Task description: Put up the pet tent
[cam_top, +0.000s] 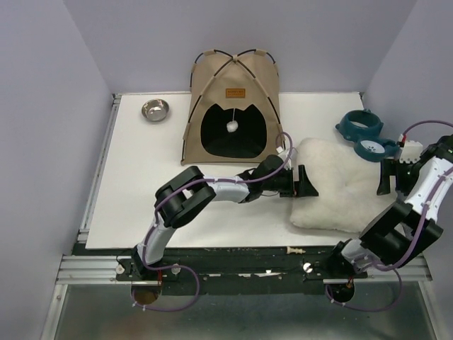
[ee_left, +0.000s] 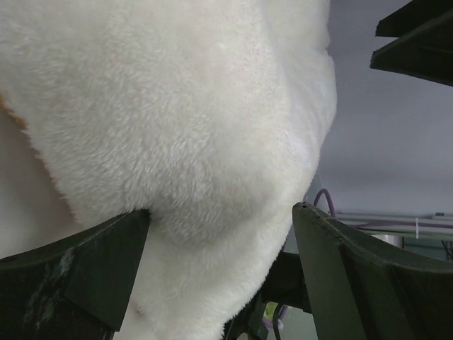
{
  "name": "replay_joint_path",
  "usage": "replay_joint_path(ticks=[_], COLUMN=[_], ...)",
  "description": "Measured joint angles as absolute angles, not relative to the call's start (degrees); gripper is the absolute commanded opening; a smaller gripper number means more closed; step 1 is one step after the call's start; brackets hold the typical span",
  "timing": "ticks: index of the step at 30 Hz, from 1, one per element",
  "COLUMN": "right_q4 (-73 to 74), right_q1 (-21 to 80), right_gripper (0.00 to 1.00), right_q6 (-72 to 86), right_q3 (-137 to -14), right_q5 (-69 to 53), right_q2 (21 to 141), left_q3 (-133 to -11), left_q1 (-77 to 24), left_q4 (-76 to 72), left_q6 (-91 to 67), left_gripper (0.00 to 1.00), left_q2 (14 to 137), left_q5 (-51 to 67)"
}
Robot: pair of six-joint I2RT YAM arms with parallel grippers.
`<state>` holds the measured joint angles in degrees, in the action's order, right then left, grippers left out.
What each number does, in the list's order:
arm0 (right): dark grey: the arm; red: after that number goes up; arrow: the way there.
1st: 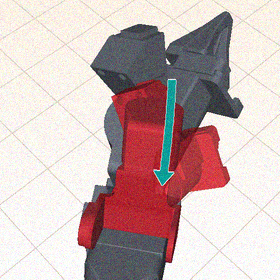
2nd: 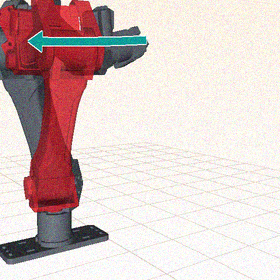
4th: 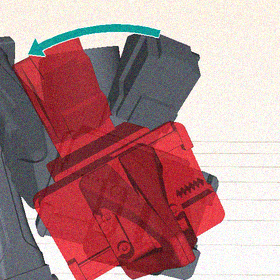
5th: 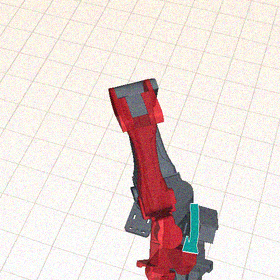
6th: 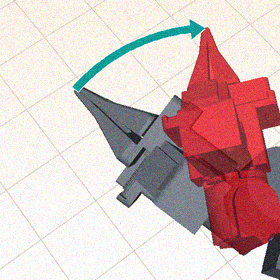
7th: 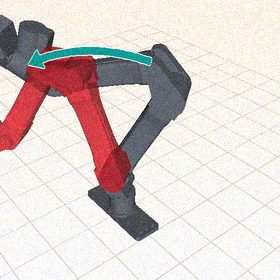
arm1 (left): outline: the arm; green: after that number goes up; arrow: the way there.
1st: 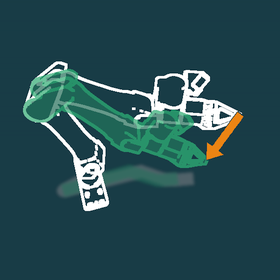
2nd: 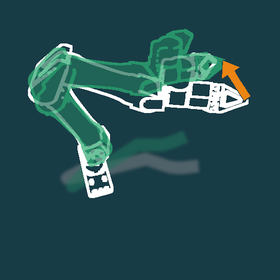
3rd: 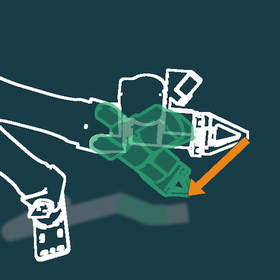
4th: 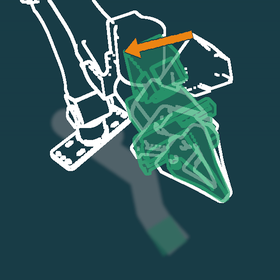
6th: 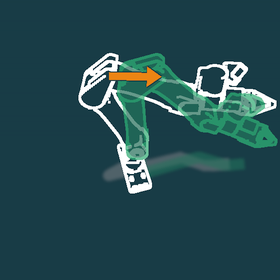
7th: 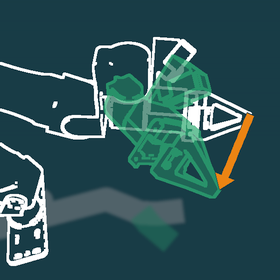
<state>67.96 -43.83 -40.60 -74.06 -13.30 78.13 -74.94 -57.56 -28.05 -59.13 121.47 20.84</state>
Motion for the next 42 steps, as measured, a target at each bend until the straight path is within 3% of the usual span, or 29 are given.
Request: replay_joint_path(ticks=[18, 26, 30, 32, 34, 35, 36, 37, 42], right_q4=[55.3, 55.9, 56.0, 55.9, 56.0, 56.3, 56.9, 57.7, 63.6], right_q1=[-45.6, -45.6, -45.1, -44.9, -44.8, -44.6, -44.5, -44.4, -44.1], right_gripper=[0.99, 0.79, 0.5, 0.28, 0.02, 0.01, 0.01, 0.01, 0.01], right_q6=[-44.0, -44.4, -44.6, -45.0, -45.5, -45.9, -46.3, -46.6, -49.3], right_q3=[-71.5, -71.5, -70.3, -69.2, -68.0, -67.5, -67.2, -67.0, -66.9], right_q5=[-15.8, -20.8, -23.4, -24.8, -26.2, -27.0, -28.1, -29.3, -36.1], right_q2=[96.6, 100.9, 100.8, 100.4, 99.1, 97.9, 96.6, 94.9, 84.2], left_q3=[-74.3, -78.5, -80.2, -80.2, -80.6, -81.2, -81.7, -82.4, -86.9], left_q1=[-52.2, -54.6, -55.9, -56.0, -56.0, -56.0, -56.1, -56.1, -57.1], left_q4=[-22.1, -23.6, -23.5, -23.6, -23.7, -23.7, -23.7, -23.4, -18.3], left_q6=[-48.8, -49.2, -49.6, -49.8, -49.6, -49.3, -48.7, -48.1, -42.6], left_gripper=[0.99, 0.99, 0.99, 0.75, 0.36, 0.17, 0.05, 0.0, 0.0], left_q2=[116.7, 121.0, 126.0, 126.6, 126.6, 126.6, 126.5, 126.4, 123.8], left_q5=[18.6, 20.5, 20.6, 20.6, 20.6, 20.8, 21.0, 21.1, 21.0])
